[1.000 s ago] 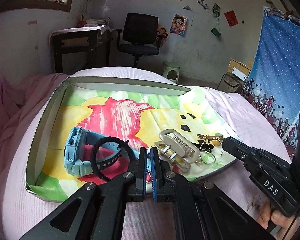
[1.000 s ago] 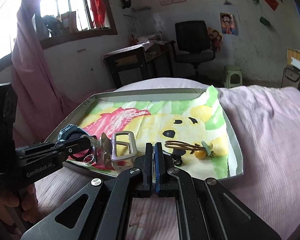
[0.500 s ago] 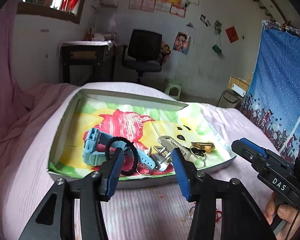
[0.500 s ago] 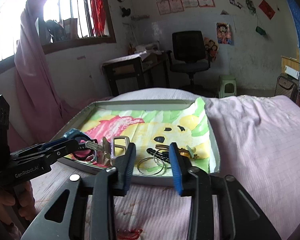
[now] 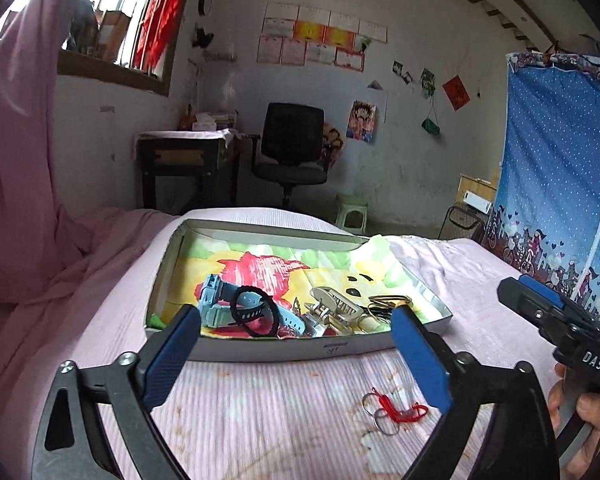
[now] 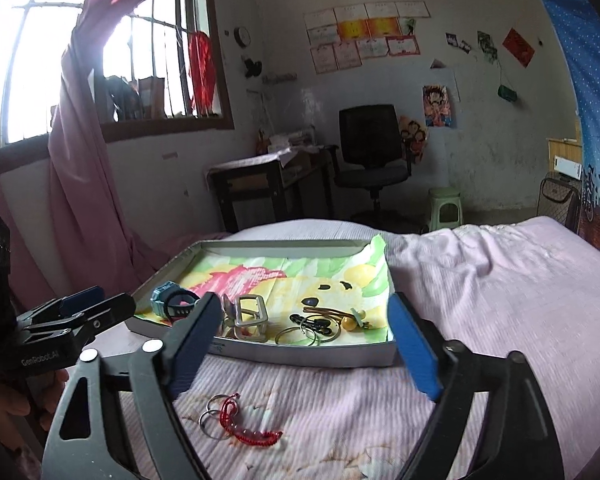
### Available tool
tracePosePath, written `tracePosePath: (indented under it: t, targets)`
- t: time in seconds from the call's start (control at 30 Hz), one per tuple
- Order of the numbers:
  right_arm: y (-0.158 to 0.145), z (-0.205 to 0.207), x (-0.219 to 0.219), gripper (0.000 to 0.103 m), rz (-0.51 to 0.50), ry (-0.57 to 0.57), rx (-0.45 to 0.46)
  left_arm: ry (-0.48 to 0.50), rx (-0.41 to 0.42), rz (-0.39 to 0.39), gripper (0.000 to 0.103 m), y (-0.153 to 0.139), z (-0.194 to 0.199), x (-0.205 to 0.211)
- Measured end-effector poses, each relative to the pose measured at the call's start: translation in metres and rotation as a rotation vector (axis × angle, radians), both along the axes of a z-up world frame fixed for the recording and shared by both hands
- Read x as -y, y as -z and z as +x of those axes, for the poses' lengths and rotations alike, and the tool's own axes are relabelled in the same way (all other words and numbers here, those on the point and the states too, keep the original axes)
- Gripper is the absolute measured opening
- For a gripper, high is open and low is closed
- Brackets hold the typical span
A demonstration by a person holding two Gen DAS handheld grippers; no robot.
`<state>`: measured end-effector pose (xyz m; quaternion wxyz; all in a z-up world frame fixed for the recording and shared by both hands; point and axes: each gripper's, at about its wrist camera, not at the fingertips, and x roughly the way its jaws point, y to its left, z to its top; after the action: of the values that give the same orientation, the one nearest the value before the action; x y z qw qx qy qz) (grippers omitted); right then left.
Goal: Organize jewelry
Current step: 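Withdraw both tools from the box toward the red beaded key ring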
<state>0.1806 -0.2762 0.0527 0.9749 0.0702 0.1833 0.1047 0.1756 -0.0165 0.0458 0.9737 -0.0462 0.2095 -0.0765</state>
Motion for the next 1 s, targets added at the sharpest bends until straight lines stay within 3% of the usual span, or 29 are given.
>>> tracePosePath:
  t: [0.23,0.4,0.67,1.0]
  targets:
    - [-0.005,-0.024,0.008,0.100,-0.030,-0.016,0.053,-0.001,0.030,0.009,0.102,0.003,-0.029,0.001]
    - [-0.006,-0.038,0.013,0.100,-0.075,-0.025,0.061,0.002,0.017,0.041,0.103,0.010,-0.043,0.004]
    - [0.000,-0.045,0.016,0.100,-0.128,-0.062,-0.005,0.011,-0.051,0.076,0.103,0.026,-0.051,0.006]
    - [0.021,-0.034,0.011,0.100,-0.180,-0.107,-0.128,0.070,-0.199,0.098,0.102,0.044,-0.037,0.012]
